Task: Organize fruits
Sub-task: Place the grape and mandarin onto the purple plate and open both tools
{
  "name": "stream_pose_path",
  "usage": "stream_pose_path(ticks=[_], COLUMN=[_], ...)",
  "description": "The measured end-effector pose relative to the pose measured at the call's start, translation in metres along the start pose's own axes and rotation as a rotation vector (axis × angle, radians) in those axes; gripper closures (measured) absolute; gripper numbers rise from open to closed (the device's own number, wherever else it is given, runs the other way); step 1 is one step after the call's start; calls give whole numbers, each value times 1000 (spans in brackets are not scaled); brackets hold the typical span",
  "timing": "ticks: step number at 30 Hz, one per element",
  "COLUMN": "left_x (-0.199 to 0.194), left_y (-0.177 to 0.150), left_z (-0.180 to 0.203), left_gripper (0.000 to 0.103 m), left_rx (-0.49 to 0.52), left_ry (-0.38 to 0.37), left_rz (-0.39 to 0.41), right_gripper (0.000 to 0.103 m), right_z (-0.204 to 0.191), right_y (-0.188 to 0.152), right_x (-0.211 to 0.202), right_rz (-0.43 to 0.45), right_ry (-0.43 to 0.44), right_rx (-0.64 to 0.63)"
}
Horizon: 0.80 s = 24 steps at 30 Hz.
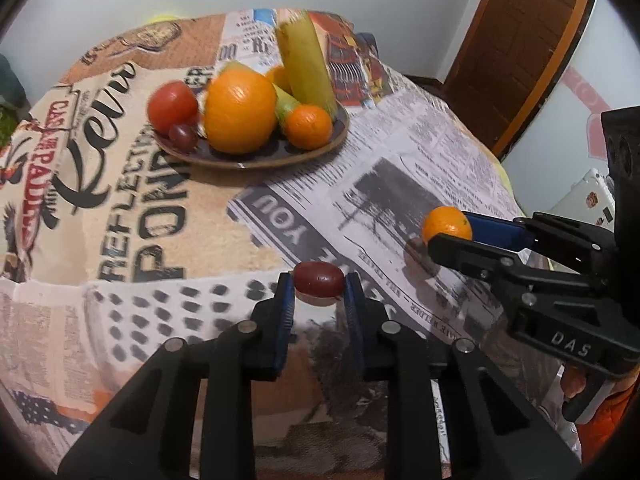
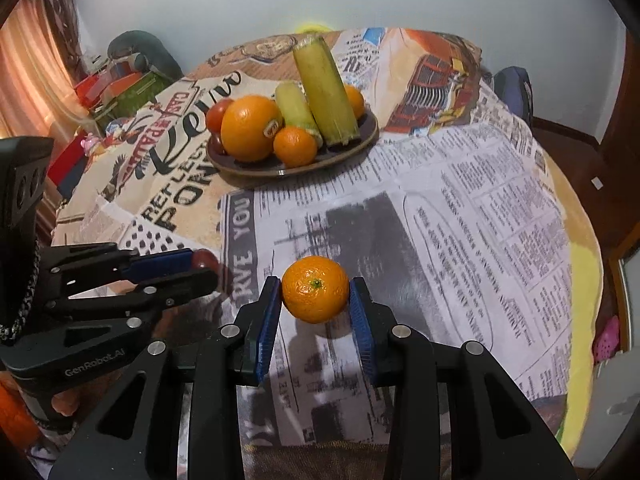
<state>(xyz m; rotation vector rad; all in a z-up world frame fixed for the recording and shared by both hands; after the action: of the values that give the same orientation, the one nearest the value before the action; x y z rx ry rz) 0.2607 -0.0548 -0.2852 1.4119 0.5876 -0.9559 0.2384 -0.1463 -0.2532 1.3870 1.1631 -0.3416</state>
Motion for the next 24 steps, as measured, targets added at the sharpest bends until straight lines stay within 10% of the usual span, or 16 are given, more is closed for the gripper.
stream_pose_path(ticks=[24], left_x=[-10], left_y=[65], left_z=[-73], left_gripper=[78], left_rx=[-62], left_ry=[91], left_rz=[110], right_gripper=[71], right_z=[7], right_y=[80], right_x=[19], right_rz=[92], right_ry=[-31], right_rx=[-22])
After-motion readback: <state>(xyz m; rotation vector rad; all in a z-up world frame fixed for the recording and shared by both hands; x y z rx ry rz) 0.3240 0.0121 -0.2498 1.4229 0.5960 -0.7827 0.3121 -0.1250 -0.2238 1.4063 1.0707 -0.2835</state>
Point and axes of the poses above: each gripper's, at about its wrist camera, not at the fingertips, and x roughly the way its jaws point, z to its right, y to its top, the point moved 8 cm from there along x, roughly the way its jaws point, and after that the axes turned 4 degrees about x, right-handed, at the moved point
